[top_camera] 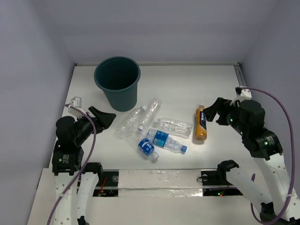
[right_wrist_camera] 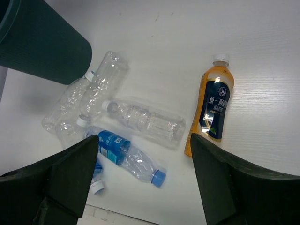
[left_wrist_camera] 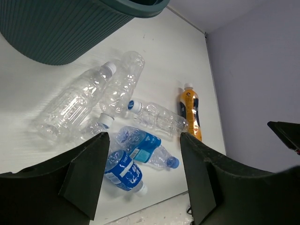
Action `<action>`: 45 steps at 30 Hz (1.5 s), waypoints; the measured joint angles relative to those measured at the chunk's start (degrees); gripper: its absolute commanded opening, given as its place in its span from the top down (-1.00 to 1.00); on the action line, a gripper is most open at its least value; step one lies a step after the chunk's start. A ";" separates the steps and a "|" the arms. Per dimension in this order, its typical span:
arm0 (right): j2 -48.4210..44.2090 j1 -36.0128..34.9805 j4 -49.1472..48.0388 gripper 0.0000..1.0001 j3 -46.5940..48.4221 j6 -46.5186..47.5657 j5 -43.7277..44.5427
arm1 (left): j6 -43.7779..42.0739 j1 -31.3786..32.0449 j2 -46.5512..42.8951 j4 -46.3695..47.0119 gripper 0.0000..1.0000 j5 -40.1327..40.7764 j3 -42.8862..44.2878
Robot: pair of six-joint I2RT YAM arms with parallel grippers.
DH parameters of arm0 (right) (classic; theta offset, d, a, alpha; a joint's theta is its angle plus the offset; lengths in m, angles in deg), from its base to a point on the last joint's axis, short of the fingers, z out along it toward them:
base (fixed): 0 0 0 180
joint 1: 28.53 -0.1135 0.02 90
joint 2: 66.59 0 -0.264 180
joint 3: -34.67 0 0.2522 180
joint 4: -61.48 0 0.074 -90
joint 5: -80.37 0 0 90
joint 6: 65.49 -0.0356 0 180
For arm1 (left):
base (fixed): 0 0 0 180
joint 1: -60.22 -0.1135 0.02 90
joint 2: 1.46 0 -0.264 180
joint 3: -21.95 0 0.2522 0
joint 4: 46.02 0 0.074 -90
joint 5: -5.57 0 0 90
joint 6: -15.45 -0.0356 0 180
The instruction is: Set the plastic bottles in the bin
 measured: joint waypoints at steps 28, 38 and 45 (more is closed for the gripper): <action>15.32 3.41 2.29 0.73 2.16 -0.85 2.99 | 18.29 54.77 26.03 -2.78 0.82 30.45 8.24; 19.74 10.40 -1.55 -0.67 -0.70 0.42 -0.90 | 44.35 64.37 22.97 -9.29 -0.68 42.56 -4.07; 25.11 10.93 -5.33 -0.74 -0.96 0.44 -4.87 | 49.77 60.28 23.58 -7.76 -0.85 45.20 -7.32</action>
